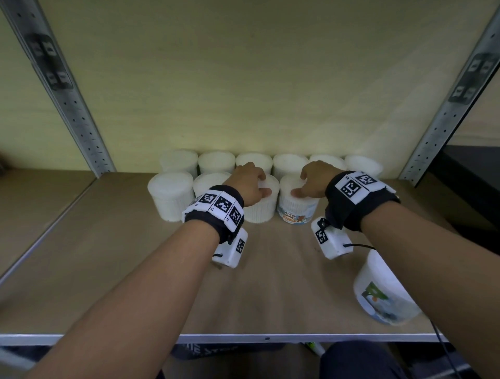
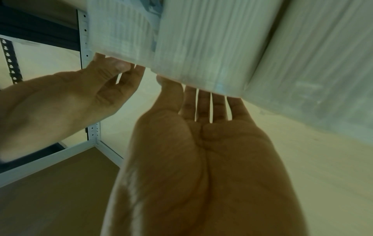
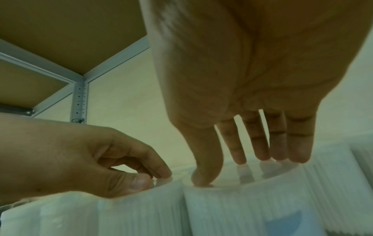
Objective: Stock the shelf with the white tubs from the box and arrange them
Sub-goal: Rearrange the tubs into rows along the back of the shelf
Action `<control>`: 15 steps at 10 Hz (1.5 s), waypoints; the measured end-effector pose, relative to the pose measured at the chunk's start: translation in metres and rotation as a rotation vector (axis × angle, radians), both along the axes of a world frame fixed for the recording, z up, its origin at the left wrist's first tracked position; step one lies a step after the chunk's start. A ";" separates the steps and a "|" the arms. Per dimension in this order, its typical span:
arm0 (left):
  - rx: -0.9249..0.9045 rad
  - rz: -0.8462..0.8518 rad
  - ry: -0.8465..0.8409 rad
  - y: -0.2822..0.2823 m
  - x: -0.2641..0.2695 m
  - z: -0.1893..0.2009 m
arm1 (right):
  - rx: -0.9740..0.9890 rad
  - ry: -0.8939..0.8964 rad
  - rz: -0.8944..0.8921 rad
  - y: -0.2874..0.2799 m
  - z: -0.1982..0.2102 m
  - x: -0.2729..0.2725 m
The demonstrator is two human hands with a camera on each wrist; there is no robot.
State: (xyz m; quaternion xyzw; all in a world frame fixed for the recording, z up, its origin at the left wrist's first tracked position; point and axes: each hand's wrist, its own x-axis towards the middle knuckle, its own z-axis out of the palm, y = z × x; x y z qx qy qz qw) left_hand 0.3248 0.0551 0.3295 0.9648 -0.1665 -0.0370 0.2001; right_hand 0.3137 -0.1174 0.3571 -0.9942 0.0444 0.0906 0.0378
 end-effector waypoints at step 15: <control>0.152 0.072 -0.049 -0.007 0.001 0.006 | -0.087 0.018 0.195 -0.005 0.006 0.004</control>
